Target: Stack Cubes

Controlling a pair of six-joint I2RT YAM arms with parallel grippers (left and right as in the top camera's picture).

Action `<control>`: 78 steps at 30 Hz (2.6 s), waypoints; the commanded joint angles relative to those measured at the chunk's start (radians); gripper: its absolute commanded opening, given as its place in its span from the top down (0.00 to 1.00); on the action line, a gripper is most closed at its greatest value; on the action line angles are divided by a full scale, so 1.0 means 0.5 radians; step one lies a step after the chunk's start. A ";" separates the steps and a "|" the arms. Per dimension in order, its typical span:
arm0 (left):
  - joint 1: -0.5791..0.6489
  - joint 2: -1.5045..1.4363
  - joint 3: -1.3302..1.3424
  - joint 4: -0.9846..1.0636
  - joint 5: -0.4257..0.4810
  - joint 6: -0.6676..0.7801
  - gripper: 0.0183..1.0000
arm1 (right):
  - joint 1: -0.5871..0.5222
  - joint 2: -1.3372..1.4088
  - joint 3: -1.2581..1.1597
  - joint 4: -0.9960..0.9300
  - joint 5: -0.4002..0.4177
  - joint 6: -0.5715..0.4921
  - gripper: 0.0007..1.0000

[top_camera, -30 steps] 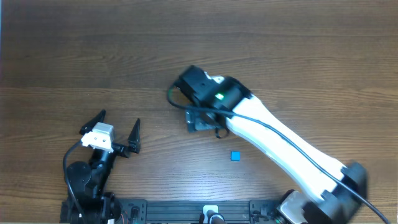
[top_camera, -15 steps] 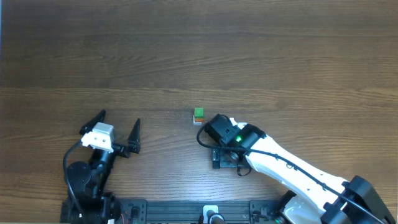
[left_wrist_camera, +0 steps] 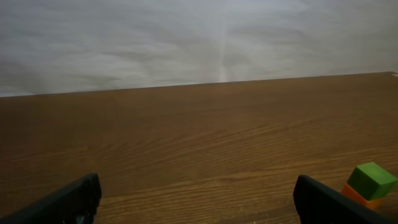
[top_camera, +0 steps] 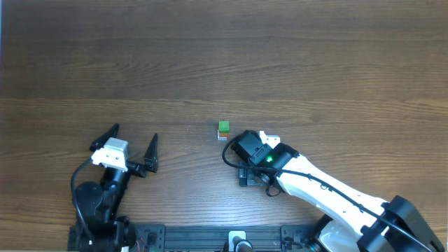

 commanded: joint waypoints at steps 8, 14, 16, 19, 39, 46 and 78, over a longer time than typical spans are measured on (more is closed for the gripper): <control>-0.008 -0.013 -0.011 0.005 0.020 0.023 0.00 | -0.012 0.132 -0.035 0.086 0.101 0.011 0.05; -0.008 -0.013 -0.011 0.005 0.020 0.023 0.00 | -0.012 0.169 -0.035 0.095 0.105 0.011 0.14; -0.008 -0.013 -0.011 0.005 0.020 0.023 0.00 | -0.012 0.169 -0.035 0.095 0.107 0.011 0.18; -0.008 -0.013 -0.011 0.005 0.020 0.023 0.00 | -0.012 0.169 -0.037 0.095 0.107 0.011 0.24; -0.008 -0.013 -0.011 0.005 0.020 0.023 0.00 | -0.012 0.169 -0.102 0.195 0.069 0.011 0.57; -0.008 -0.013 -0.011 0.005 0.020 0.023 0.00 | -0.012 0.169 -0.102 0.197 0.067 0.011 0.68; -0.008 -0.013 -0.011 0.005 0.020 0.023 0.00 | -0.116 0.307 1.363 -0.663 0.226 -0.163 0.99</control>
